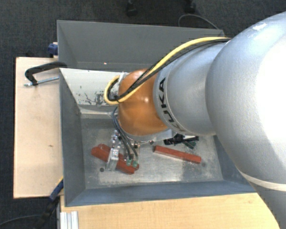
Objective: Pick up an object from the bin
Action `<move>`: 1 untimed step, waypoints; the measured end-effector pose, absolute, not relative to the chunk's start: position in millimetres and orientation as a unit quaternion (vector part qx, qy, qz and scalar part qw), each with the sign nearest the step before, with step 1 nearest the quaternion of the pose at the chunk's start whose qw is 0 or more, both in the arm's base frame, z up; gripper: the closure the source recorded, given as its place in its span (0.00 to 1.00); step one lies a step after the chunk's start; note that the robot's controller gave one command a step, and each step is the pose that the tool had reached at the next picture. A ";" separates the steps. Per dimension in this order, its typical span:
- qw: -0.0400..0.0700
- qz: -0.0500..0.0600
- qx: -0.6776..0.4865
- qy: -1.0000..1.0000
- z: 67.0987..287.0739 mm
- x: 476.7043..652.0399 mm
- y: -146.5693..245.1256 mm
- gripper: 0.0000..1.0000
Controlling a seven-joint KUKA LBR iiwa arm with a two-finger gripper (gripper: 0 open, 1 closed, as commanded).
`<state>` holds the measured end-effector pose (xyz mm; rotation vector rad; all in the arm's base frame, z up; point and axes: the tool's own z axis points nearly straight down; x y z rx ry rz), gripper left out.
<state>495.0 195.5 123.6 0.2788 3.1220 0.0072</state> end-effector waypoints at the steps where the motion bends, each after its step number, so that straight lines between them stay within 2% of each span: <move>1: 0.002 0.002 0.088 0.996 133.3 496.1 196.4 1.00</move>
Offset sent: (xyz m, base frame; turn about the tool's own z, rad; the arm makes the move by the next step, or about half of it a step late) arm -0.0001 0.0000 0.0085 0.0000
